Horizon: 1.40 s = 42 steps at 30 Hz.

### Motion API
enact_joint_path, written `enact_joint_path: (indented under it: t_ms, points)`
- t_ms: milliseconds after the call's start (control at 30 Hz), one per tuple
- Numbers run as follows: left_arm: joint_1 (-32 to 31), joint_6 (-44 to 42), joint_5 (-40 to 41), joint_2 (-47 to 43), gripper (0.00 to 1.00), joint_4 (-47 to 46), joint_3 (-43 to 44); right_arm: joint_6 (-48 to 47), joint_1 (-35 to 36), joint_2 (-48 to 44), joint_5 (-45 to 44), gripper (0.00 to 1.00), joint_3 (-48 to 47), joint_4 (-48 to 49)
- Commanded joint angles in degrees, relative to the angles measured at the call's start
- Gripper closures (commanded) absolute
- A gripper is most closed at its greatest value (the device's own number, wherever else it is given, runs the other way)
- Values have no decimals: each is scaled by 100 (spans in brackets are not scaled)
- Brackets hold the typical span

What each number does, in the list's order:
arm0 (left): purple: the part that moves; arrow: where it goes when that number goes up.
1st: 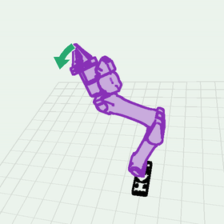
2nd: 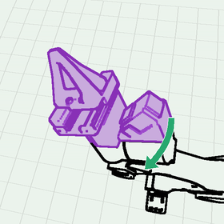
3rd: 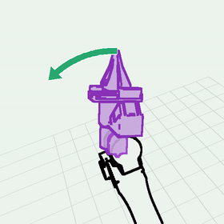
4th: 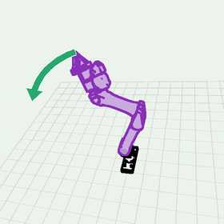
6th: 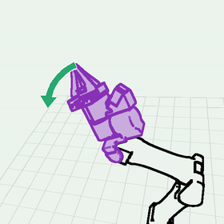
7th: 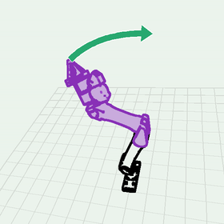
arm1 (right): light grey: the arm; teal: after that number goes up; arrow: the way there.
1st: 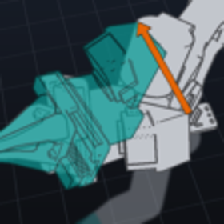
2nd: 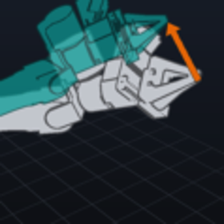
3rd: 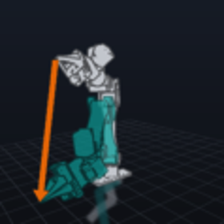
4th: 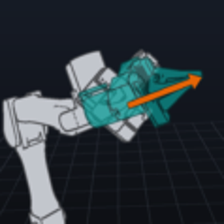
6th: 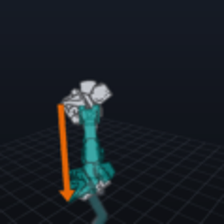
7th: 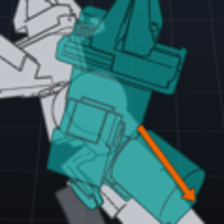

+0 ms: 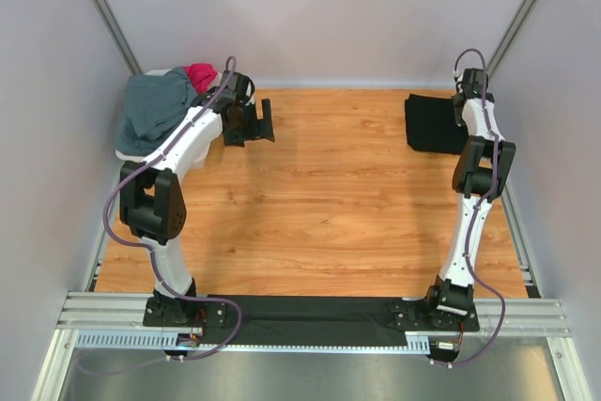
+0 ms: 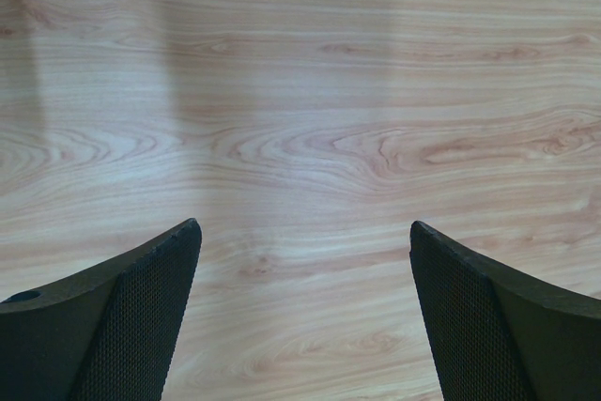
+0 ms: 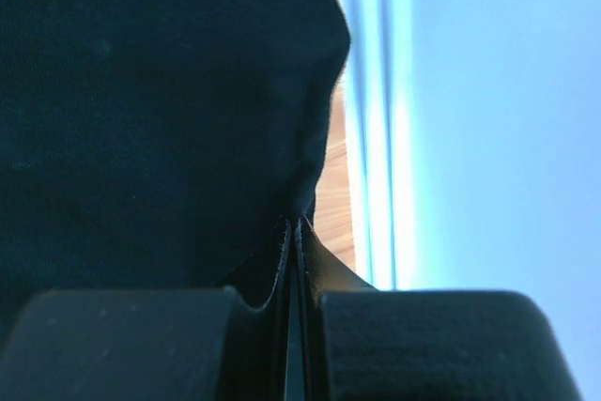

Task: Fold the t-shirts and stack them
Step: Neatly place the folded tshirt to the corner

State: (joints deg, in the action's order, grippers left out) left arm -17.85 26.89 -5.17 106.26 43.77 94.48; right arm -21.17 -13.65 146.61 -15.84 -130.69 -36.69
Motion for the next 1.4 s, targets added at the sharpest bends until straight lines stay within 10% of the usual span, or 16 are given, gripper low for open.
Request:
enact_joint_path:
  t_ms: [0, 867, 1367]
  points:
    - [27, 79, 130, 70, 2, 246, 326, -291, -15, 254, -516, 100, -211, 539]
    - [27, 79, 42, 282, 2, 431, 686, -705, -261, 466, -1185, 95, -510, 1164]
    - [18, -123, -309, -114, 2, -201, 581, 278, -77, -1615, -10, 9, -326, 865]
